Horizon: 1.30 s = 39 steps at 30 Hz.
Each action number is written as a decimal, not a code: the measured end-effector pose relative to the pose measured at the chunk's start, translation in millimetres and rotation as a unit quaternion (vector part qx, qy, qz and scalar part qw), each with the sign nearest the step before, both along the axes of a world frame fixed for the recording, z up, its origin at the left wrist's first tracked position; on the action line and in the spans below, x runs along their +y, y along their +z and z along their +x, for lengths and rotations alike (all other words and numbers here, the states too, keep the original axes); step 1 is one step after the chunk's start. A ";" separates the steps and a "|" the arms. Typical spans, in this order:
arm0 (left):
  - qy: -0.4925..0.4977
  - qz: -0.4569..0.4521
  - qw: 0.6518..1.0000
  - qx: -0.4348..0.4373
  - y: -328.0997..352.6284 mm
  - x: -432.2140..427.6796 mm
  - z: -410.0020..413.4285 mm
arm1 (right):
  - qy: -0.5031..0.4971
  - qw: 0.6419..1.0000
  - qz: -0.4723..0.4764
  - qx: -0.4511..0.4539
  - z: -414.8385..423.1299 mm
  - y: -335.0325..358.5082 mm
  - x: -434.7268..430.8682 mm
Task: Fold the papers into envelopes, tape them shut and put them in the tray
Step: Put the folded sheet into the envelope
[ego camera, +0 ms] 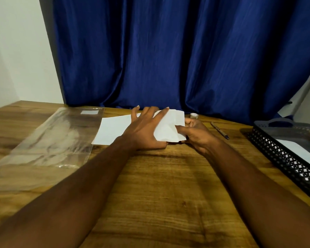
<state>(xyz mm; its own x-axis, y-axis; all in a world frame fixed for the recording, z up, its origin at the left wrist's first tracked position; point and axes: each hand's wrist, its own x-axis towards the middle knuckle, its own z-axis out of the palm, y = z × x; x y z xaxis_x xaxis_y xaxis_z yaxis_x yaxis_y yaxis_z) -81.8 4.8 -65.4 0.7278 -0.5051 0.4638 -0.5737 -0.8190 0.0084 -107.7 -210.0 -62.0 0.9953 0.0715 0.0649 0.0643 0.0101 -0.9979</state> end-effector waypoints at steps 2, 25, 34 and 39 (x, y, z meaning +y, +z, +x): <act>0.001 -0.006 1.000 -0.003 1.8 2.3 -2.5 | -0.003 1.000 -0.007 -0.003 -2.2 1.4 5.3; -0.024 -0.005 0.999 -0.028 22.8 3.8 -13.8 | -0.011 1.000 -0.008 0.015 7.7 0.4 1.0; -0.032 0.029 0.999 -0.021 25.4 3.1 -15.7 | 0.053 0.997 0.059 0.001 -0.1 7.7 3.2; 0.002 0.037 0.999 -0.008 30.5 3.5 -16.9 | 0.032 0.999 0.026 0.006 -0.6 7.5 4.5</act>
